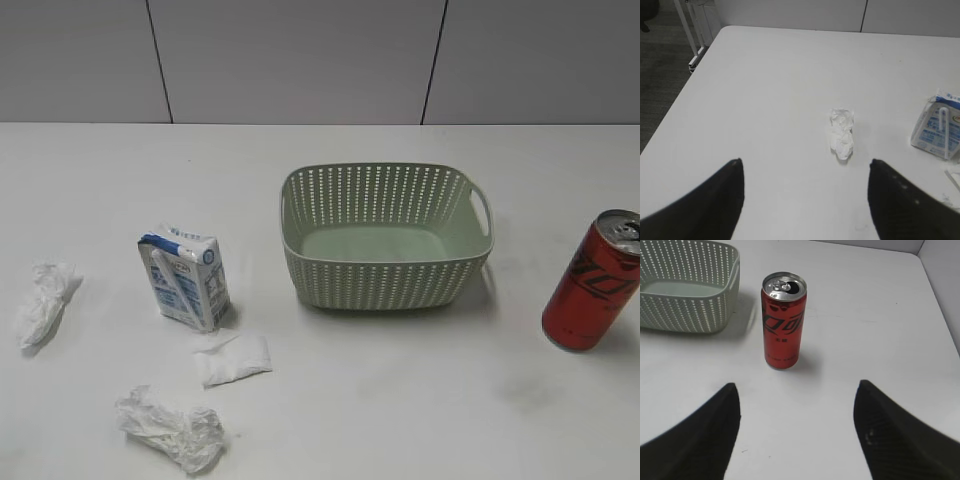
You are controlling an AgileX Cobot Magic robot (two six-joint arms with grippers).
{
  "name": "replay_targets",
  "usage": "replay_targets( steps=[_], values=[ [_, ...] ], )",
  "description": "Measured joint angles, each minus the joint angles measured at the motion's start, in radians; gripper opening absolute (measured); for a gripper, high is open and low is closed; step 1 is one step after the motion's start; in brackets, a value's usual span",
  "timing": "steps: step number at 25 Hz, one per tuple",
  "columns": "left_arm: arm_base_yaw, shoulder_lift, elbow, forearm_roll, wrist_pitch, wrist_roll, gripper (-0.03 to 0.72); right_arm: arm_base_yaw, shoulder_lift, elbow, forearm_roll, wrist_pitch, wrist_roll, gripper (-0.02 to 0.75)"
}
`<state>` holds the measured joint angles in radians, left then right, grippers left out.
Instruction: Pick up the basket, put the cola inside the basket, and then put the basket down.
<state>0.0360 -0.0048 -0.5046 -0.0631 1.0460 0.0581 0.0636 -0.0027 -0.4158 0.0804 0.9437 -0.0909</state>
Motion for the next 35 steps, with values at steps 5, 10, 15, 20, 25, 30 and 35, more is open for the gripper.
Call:
replay_targets(
  steps=[5,10,15,20,25,30,35],
  values=[
    [0.000,0.000,0.000,0.000,0.000,0.000,0.586,0.000,0.000,0.000,0.000,0.000,0.000,0.536],
    [0.000,0.000,0.000,0.000,0.000,0.000,0.586,0.000,0.000,0.000,0.000,0.000,0.000,0.536],
    [0.000,0.000,0.000,0.001,-0.001,0.000,0.586,0.000,0.000,0.000,0.000,0.000,0.000,0.536],
    [0.000,0.000,-0.009,0.002,-0.022,0.000,0.586,0.000,0.000,0.000,0.000,0.000,0.000,0.536],
    [0.000,0.042,-0.043,0.001,-0.135,0.000,0.586,0.000,0.000,0.000,0.000,0.000,0.000,0.535],
    [0.000,0.246,-0.091,-0.005,-0.210,0.000,0.586,0.000,0.000,0.000,0.000,0.000,0.000,0.535],
    [0.000,0.514,-0.169,-0.018,-0.239,0.000,0.586,0.000,0.000,0.000,0.000,0.000,0.000,0.535]
  ],
)
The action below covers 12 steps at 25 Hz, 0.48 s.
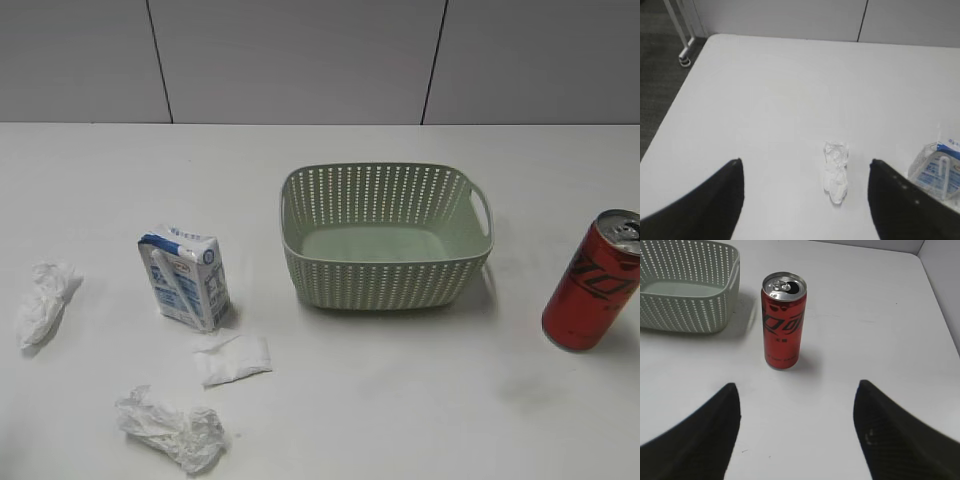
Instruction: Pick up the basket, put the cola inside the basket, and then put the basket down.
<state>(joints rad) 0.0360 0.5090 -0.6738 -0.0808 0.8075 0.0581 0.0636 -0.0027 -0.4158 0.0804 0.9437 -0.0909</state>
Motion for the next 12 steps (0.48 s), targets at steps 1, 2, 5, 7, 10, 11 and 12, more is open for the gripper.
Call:
replay_targets(
  steps=[1,2,5,7,10,11,12],
  values=[
    [0.000,0.059,-0.022,-0.008,-0.004,0.000,0.586,0.000,0.000,0.000,0.000,0.000,0.000,0.535],
    [0.000,0.118,-0.045,-0.011,-0.008,0.000,0.586,0.000,0.000,0.000,0.000,0.000,0.000,0.535],
    [-0.010,0.287,-0.121,-0.015,-0.017,0.000,0.586,0.000,0.000,0.000,0.000,0.000,0.000,0.535],
    [-0.022,0.402,-0.183,-0.015,-0.016,0.000,0.586,0.000,0.000,0.000,0.000,0.000,0.000,0.535],
    [-0.053,0.580,-0.298,-0.017,0.014,0.000,0.586,0.000,0.000,0.000,0.000,0.000,0.000,0.535],
    [-0.066,0.641,-0.343,-0.018,0.030,0.000,0.586,0.000,0.000,0.000,0.000,0.000,0.000,0.535],
    [-0.083,0.699,-0.388,-0.018,0.045,0.000,0.586,0.000,0.000,0.000,0.000,0.000,0.000,0.535]
  ],
)
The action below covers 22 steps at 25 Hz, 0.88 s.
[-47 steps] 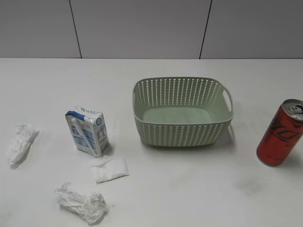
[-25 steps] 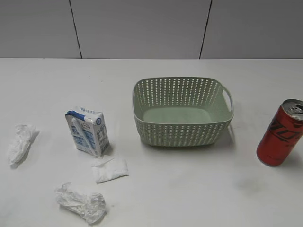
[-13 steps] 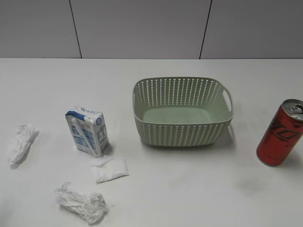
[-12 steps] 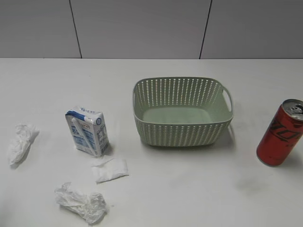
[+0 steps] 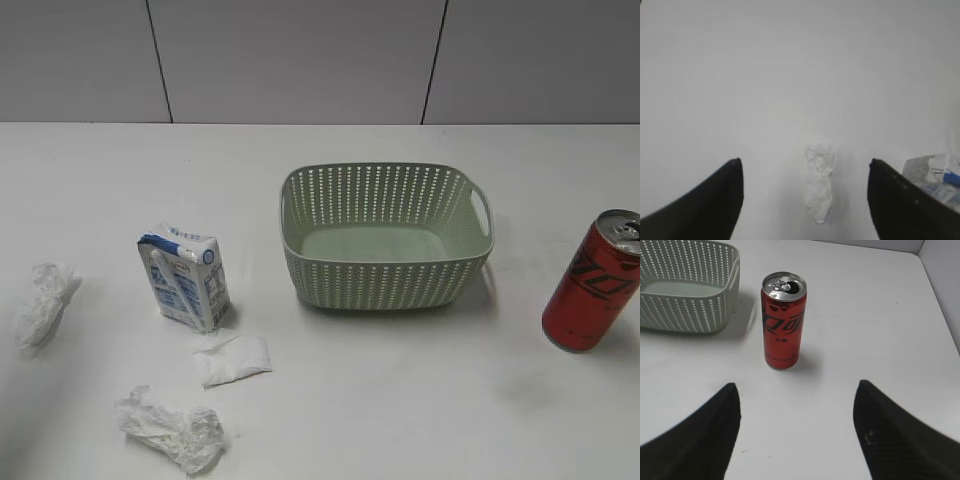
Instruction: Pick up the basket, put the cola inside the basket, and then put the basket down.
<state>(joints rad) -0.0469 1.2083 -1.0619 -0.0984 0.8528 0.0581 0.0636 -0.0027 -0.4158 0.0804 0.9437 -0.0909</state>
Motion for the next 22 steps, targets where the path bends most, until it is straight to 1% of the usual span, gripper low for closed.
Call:
replay_targets(
  steps=[4,8,12,17,19,22],
  values=[
    [-0.082,0.207,-0.179,0.000,0.073,-0.014,0.584,0.000,0.000,0.000,0.000,0.000,0.000,0.535],
    [-0.191,0.385,-0.350,0.020,0.162,-0.105,0.564,0.000,0.000,0.000,0.000,0.000,0.000,0.535],
    [-0.315,0.525,-0.485,0.061,0.180,-0.209,0.554,0.000,0.000,0.000,0.000,0.000,0.000,0.535],
    [-0.442,0.685,-0.599,0.071,0.206,-0.317,0.554,0.000,0.000,0.000,0.000,0.000,0.000,0.535],
    [-0.493,0.742,-0.631,0.071,0.207,-0.350,0.554,0.000,0.000,0.000,0.000,0.000,0.000,0.535],
    [-0.549,0.807,-0.660,0.069,0.200,-0.388,0.553,0.000,0.000,0.000,0.000,0.000,0.000,0.535]
  ],
)
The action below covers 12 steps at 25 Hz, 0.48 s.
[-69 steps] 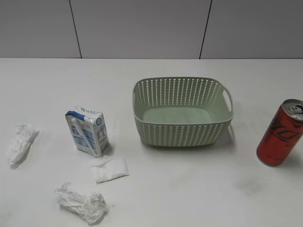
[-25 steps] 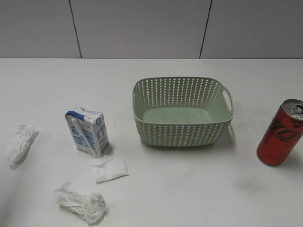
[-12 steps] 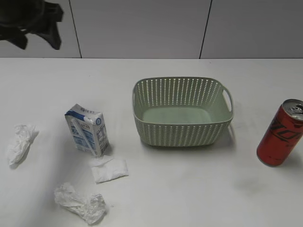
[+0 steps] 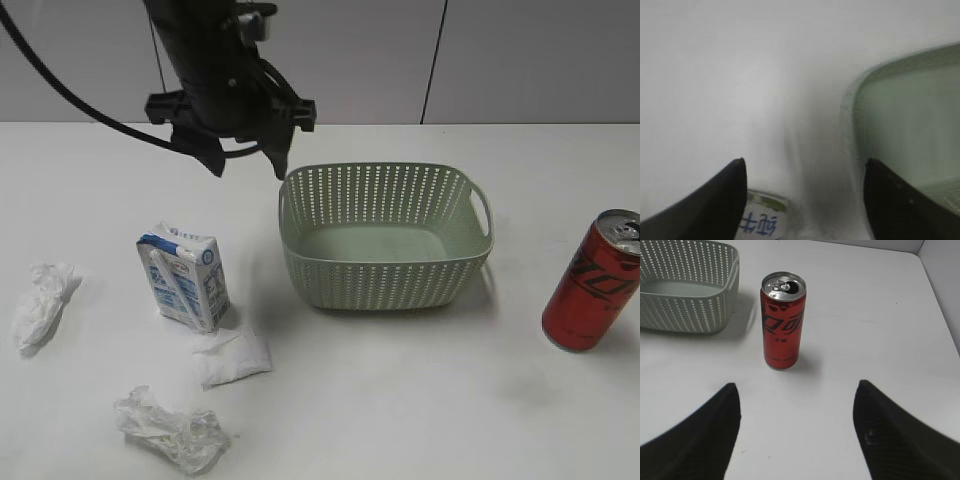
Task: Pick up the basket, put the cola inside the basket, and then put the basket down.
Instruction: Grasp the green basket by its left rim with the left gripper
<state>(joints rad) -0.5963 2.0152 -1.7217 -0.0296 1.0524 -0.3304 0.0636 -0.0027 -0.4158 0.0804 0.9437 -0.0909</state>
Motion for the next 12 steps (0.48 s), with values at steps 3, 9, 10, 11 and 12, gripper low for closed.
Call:
replay_targets(
  steps=[3,9,10,11,12],
  values=[
    [-0.036,0.050,-0.008,0.000,-0.019,-0.030,0.553,0.000,0.000,0.000,0.000,0.000,0.000,0.534],
    [-0.070,0.121,-0.008,-0.008,-0.061,-0.075,0.550,0.000,0.000,0.000,0.000,0.000,0.000,0.534],
    [-0.071,0.128,-0.008,-0.016,-0.072,-0.078,0.548,0.000,0.000,0.000,0.000,0.000,0.000,0.534],
    [-0.072,0.137,-0.008,-0.030,-0.083,-0.083,0.547,0.000,0.000,0.000,0.000,0.000,0.000,0.534],
    [-0.072,0.145,-0.009,-0.045,-0.090,-0.085,0.547,0.000,0.000,0.000,0.000,0.000,0.000,0.534]
  ],
)
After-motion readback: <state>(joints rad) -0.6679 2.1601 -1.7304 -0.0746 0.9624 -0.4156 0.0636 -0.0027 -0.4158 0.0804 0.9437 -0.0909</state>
